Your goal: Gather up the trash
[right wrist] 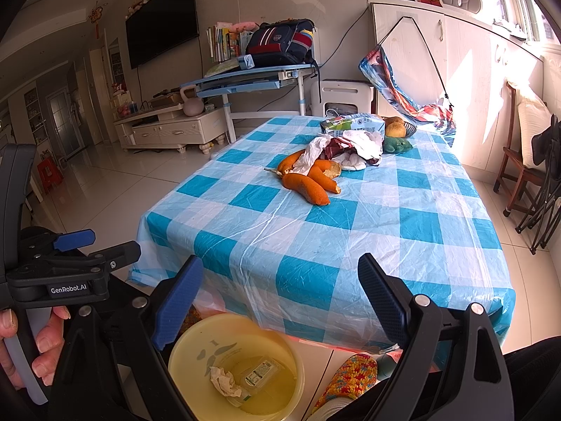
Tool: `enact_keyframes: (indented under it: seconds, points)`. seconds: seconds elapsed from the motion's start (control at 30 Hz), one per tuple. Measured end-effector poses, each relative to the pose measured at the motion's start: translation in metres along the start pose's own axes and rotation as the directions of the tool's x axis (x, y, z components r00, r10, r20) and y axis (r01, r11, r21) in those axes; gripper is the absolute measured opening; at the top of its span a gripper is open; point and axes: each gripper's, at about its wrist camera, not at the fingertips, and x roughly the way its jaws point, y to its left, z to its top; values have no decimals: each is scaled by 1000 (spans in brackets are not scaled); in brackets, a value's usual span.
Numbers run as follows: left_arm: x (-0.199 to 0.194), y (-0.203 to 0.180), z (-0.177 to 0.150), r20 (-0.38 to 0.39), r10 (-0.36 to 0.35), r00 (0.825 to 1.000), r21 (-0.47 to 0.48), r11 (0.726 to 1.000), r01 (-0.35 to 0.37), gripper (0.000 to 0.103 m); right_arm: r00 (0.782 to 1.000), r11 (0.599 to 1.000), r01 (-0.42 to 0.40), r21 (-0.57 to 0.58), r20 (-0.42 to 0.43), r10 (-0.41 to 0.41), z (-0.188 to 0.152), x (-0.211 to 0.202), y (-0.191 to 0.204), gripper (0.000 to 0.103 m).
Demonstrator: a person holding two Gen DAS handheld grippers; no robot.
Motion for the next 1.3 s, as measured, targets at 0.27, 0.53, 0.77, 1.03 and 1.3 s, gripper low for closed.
enact_keyframes:
  seconds: [0.27,0.53,0.77,1.03,1.3]
  points:
    - [0,0,0,-1,0,1000,0,1000,0,96,1000,1000,0,0,0,0,0,0,0,86]
    - [1,5,0,-1,-18,1000,-27,999,18,96,1000,1000,-7,9,4,7,4,-2,-1,86]
    - [-2,14,16,9,-60,998,-76,995,60,96,999,999,-36,24,9,36,27,0,-15,86]
    - [15,6,31,-25,-74,997,-52,996,73,96,997,998,-54,-28,-52,53,58,39,-27,77]
    - [27,8,27,-53,-77,996,-72,995,73,96,986,984,-86,-155,-156,62,84,109,-17,58]
